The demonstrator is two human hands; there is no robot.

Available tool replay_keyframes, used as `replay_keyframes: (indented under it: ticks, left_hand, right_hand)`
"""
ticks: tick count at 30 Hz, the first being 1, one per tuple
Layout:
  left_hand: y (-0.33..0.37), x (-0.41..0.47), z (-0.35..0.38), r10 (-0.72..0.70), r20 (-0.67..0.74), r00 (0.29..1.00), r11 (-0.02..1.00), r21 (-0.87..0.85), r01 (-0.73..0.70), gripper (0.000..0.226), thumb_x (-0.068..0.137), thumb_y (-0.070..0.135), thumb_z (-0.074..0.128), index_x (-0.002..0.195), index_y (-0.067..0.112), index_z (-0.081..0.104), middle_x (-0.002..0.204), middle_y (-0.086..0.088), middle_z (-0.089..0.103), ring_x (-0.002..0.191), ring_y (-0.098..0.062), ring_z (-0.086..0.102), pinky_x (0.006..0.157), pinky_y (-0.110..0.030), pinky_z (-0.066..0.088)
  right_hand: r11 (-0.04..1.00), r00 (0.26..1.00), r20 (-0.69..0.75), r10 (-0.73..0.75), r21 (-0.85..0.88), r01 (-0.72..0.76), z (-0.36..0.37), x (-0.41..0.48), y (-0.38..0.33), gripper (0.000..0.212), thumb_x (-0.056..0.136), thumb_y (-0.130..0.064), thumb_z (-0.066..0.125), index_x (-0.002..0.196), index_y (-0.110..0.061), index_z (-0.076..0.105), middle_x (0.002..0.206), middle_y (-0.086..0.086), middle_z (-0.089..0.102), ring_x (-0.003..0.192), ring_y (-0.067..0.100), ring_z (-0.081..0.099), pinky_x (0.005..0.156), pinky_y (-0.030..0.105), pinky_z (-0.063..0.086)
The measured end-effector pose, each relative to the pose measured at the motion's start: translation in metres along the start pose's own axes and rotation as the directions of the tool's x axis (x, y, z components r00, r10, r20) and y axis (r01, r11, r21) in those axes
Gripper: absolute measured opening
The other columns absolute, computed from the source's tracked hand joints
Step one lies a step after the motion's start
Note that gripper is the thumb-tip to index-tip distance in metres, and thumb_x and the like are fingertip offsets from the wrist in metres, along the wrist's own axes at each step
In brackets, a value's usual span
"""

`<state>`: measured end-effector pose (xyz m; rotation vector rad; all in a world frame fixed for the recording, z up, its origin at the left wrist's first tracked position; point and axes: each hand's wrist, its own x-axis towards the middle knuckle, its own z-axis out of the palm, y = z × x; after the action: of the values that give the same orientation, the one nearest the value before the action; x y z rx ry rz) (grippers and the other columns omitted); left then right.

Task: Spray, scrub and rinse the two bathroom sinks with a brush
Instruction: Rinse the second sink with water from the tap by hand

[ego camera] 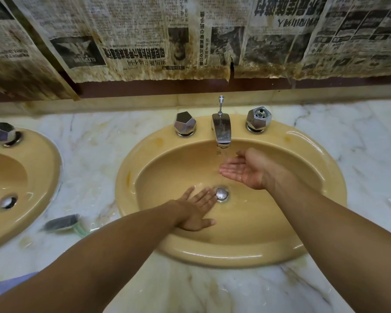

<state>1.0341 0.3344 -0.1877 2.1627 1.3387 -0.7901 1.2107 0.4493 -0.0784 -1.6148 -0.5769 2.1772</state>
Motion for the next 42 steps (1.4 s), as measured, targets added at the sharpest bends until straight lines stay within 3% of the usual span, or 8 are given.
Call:
replay_keyframes:
  ticks: [5,9,11,17,25,28,36,42]
  left_hand:
    - [-0.040,-0.001,-0.016,-0.057,-0.133,0.989,0.953,0.287,0.094,0.081,0.100,0.071,0.007,0.160,0.025,-0.021,0.162,0.010,-0.031,0.152,-0.008,-0.027,0.120,-0.039,-0.026]
    - [-0.067,-0.001,-0.045,-0.050,-0.366,0.929,0.716,0.635,0.288,0.057,0.105,0.064,0.002,0.160,0.049,0.009,0.165,0.032,0.000,0.150,0.009,-0.018,0.110,-0.046,-0.038]
    - [-0.067,0.002,-0.040,-0.025,-0.354,0.935,0.751,0.610,0.252,0.060,0.109,0.054,0.005,0.164,0.029,0.009,0.170,0.014,0.004,0.156,-0.006,-0.013,0.111,-0.044,-0.034]
    - [-0.072,-0.014,-0.043,0.061,-0.349,0.935,0.743,0.642,0.191,0.069,0.108,0.051,0.009,0.158,0.014,-0.022,0.164,0.000,-0.030,0.145,-0.011,-0.036,0.106,-0.044,-0.043]
    - [-0.063,-0.002,-0.086,0.122,-0.416,0.901,0.539,0.790,0.292,0.073,0.109,0.039,0.019,0.142,0.002,-0.034,0.149,-0.013,-0.041,0.150,-0.024,-0.030,0.112,-0.057,-0.026]
    - [-0.059,0.010,-0.064,0.142,-0.239,0.961,0.532,0.837,0.129,0.067,0.107,0.041,0.021,0.158,0.018,-0.017,0.161,-0.003,-0.031,0.155,-0.019,-0.024,0.115,-0.050,-0.027]
    - [-0.072,-0.012,-0.065,0.076,-0.471,0.879,0.648,0.693,0.316,0.067,0.107,0.035,0.007,0.154,0.003,-0.029,0.153,-0.013,-0.048,0.143,-0.025,-0.043,0.115,-0.046,-0.033]
    - [-0.073,-0.022,-0.039,-0.008,-0.313,0.950,0.784,0.588,0.201,0.068,0.109,0.045,0.007,0.158,0.007,-0.021,0.160,-0.005,-0.035,0.145,-0.015,-0.038,0.113,-0.045,-0.036]
  right_hand:
    - [0.969,1.000,0.012,-0.002,0.245,-0.001,0.014,0.016,0.004,0.041,0.110,-0.021,0.034,0.134,0.009,0.048,0.129,0.036,0.058,0.115,0.048,0.062,0.092,0.050,0.055]
    - [0.913,0.978,0.199,-0.063,0.408,-0.024,0.038,0.005,0.006,0.046,0.110,-0.025,0.036,0.132,0.012,0.051,0.129,0.035,0.061,0.121,0.044,0.060,0.110,0.047,0.046]
    - [0.903,0.980,0.177,-0.093,0.429,0.008,0.038,0.000,0.010,0.046,0.111,-0.027,0.037,0.127,0.014,0.054,0.126,0.035,0.061,0.120,0.044,0.061,0.107,0.047,0.049]
    - [0.876,0.999,0.027,-0.031,0.483,0.014,0.006,0.009,0.030,0.046,0.112,-0.023,0.033,0.125,0.015,0.054,0.119,0.034,0.065,0.109,0.043,0.066,0.070,0.043,0.064]
    - [0.796,0.997,0.075,-0.029,0.605,-0.022,0.007,-0.003,0.035,0.042,0.111,-0.021,0.033,0.122,0.015,0.053,0.119,0.036,0.062,0.123,0.049,0.058,0.110,0.049,0.046]
    - [0.800,0.997,0.077,-0.023,0.599,-0.028,0.003,-0.002,0.036,0.044,0.111,-0.021,0.033,0.126,0.016,0.053,0.126,0.036,0.062,0.120,0.049,0.060,0.106,0.049,0.049]
    - [0.807,0.992,0.104,-0.068,0.591,-0.007,0.015,-0.006,0.006,0.046,0.111,-0.030,0.037,0.136,0.008,0.044,0.146,0.032,0.047,0.133,0.046,0.051,0.111,0.049,0.044]
    - [0.826,0.989,0.088,-0.117,0.562,0.048,0.039,-0.010,-0.001,0.036,0.111,-0.025,0.035,0.107,0.006,0.054,0.117,0.032,0.065,0.113,0.043,0.065,0.094,0.051,0.056]
